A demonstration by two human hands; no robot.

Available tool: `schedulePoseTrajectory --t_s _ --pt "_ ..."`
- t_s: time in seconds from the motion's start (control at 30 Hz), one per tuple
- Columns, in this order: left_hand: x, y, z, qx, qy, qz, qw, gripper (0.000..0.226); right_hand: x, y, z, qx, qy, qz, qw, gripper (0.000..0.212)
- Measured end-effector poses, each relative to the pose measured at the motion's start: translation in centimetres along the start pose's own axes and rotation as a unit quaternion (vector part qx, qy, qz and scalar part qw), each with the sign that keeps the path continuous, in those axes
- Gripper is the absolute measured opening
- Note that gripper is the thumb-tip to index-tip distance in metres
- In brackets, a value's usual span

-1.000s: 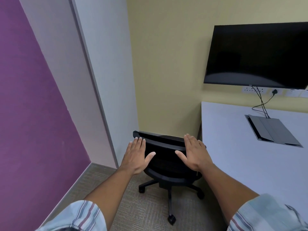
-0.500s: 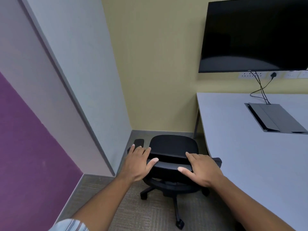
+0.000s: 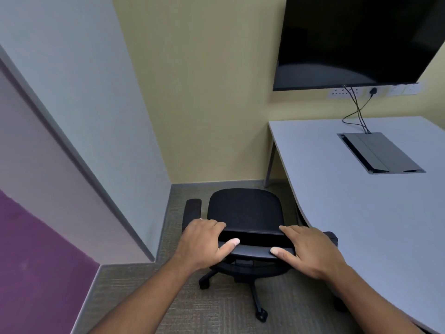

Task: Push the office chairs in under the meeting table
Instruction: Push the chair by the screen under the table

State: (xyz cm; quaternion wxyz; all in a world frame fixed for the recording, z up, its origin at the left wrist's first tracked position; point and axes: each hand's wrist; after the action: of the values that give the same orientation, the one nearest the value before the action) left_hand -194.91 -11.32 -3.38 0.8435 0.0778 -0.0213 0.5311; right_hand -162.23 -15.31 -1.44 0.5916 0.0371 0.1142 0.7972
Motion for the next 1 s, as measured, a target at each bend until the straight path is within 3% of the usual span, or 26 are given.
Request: schedulePoseTrajectory --t_s 0.23,0.33,0.83,1.0 --pt "0.9 3.8 0.0 0.016 -0.018 -0.032 0.999 0.075 0.9 4.2 -0.6 -0.005 -0.069 -0.067 0.995 0.094" --pt "1.7 4.8 -0.2 0.032 -0.012 -0.046 0.998 0.081 1.4 5.4 -0.3 0.004 -0.094 -0.095 0.991 0.082" --pt "8.9 11.4 -2.2 0.017 -0.047 -0.11 0.993 0.098 8.3 6.5 -1.4 0.003 -0.108 -0.177 0.978 0.079" --pt "11.9 14.4 -3.2 -0.016 -0.048 -0.143 0.988 0.081 9.9 7.5 -2.1 -0.013 -0.124 -0.187 0.974 0.078"
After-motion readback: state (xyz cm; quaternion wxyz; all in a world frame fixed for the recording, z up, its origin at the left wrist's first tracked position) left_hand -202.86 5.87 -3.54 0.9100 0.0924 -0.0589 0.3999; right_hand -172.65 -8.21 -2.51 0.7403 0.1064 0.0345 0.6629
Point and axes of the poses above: each hand's wrist, its own x-axis towards the middle knuckle, its own z-axis out of the back of the hand, y = z × x, and after that the axes turned 10 degrees about x, right-handed
